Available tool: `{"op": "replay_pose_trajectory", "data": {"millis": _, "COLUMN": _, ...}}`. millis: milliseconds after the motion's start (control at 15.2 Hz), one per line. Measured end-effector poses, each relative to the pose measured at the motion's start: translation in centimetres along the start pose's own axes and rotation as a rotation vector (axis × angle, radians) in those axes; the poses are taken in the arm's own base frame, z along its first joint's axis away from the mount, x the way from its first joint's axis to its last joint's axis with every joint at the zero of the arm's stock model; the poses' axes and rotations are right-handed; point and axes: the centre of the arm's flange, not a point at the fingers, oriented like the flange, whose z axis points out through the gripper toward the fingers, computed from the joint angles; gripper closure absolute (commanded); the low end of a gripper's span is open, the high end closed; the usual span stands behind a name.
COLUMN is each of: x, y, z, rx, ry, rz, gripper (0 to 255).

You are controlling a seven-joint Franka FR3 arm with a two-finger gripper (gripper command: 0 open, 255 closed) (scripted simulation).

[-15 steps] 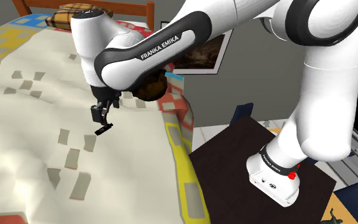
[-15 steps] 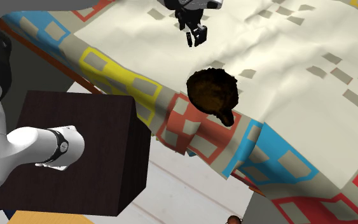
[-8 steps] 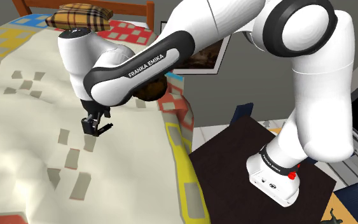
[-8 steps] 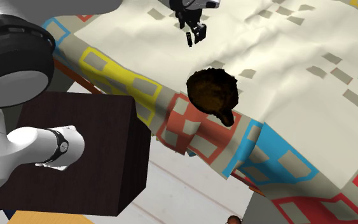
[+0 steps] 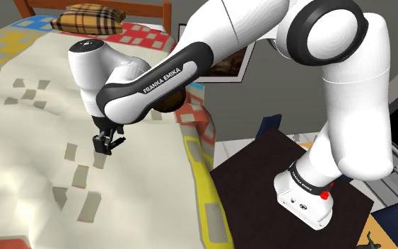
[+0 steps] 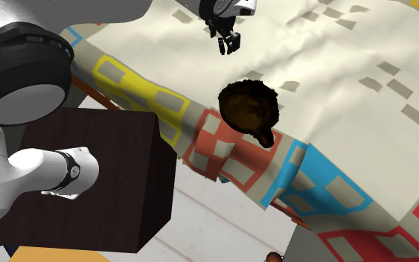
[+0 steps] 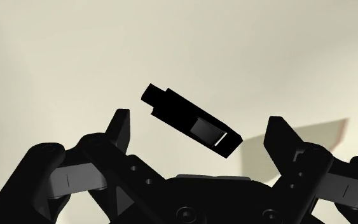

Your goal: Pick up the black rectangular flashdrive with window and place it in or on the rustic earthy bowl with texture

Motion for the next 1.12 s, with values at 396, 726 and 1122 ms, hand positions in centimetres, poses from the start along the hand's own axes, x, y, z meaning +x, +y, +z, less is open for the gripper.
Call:
{"op": "replay_pose_trajectory", "data": {"millis": 396, "x": 0.0, "y": 0.0, "z": 0.0, "rx": 0.0, "ry": 0.001, "rz": 0.0, "gripper": 255}}
{"op": "replay_pose_trajectory", "data": {"millis": 726, "x": 0.0, "y": 0.0, "z": 0.0, "rx": 0.0, "ry": 0.001, "rz": 0.0, "gripper": 255}}
{"op": "replay_pose_trajectory", "data": {"millis": 1122, "x": 0.0, "y": 0.0, "z": -1.6, "rx": 0.0, "ry": 0.0, "rz": 0.0, "gripper": 255}}
